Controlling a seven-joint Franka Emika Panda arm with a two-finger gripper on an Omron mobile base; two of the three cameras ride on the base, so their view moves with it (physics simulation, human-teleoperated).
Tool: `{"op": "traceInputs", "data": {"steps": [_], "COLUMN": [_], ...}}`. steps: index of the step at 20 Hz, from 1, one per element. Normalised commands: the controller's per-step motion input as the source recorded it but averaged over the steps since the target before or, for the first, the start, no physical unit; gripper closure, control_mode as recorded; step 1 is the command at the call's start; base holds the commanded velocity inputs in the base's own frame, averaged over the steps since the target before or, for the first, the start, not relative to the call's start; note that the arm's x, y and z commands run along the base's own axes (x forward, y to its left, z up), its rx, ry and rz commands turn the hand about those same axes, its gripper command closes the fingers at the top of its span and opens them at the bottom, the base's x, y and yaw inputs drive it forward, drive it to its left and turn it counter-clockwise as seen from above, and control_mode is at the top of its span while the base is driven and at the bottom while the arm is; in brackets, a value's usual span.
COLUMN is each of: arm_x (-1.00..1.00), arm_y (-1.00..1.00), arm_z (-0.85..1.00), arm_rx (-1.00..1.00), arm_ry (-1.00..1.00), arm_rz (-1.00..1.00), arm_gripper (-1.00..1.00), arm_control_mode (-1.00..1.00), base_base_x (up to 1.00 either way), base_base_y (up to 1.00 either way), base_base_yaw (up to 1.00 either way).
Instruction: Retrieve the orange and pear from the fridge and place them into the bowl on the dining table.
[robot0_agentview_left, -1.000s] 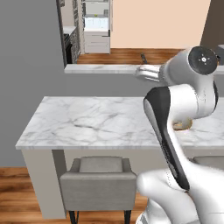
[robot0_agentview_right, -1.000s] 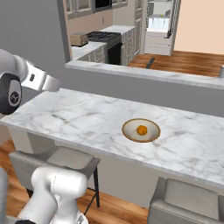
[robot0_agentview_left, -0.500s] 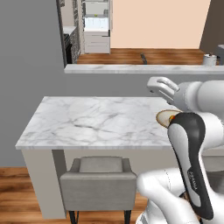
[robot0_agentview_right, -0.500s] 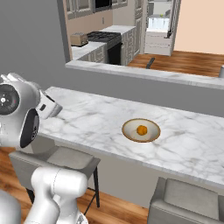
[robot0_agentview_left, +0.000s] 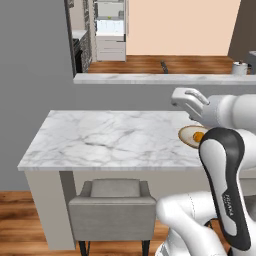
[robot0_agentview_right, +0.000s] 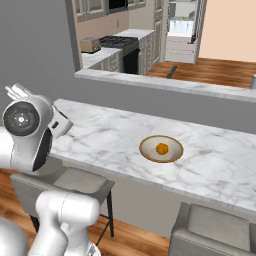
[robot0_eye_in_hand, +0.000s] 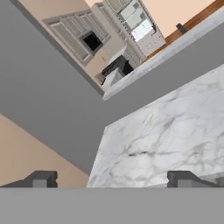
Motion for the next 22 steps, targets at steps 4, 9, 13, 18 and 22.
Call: {"op": "traceInputs", "data": {"steps": [4,9,13,18,22], "arm_x": [-0.20,-0.17,-0.17,-0.21,0.00], "arm_y": [0.00,-0.01,-0.03,-0.12,-0.08], "arm_z": [0.09,0.00,0.00,-0.02,-0.09], "arm_rx": [-0.22,-0.22,-0.21,-0.15,-0.05], "arm_ry": [0.09,0.02,0.00,0.00,0.00], "arm_rz": [0.02,0.11,0.10,0.08,0.01], "arm_gripper": [-1.00,-1.00,-1.00,-1.00,-1.00], "arm_control_mode": [-1.00,-1.00,-1.00,-1.00,-1.00], "base_base_x": [0.00,0.00,0.00,0.00,0.00], "base_base_y": [0.00,0.00,0.00,0.00,0.00], "base_base_yaw": [0.00,0.00,0.00,0.00,0.00]}}
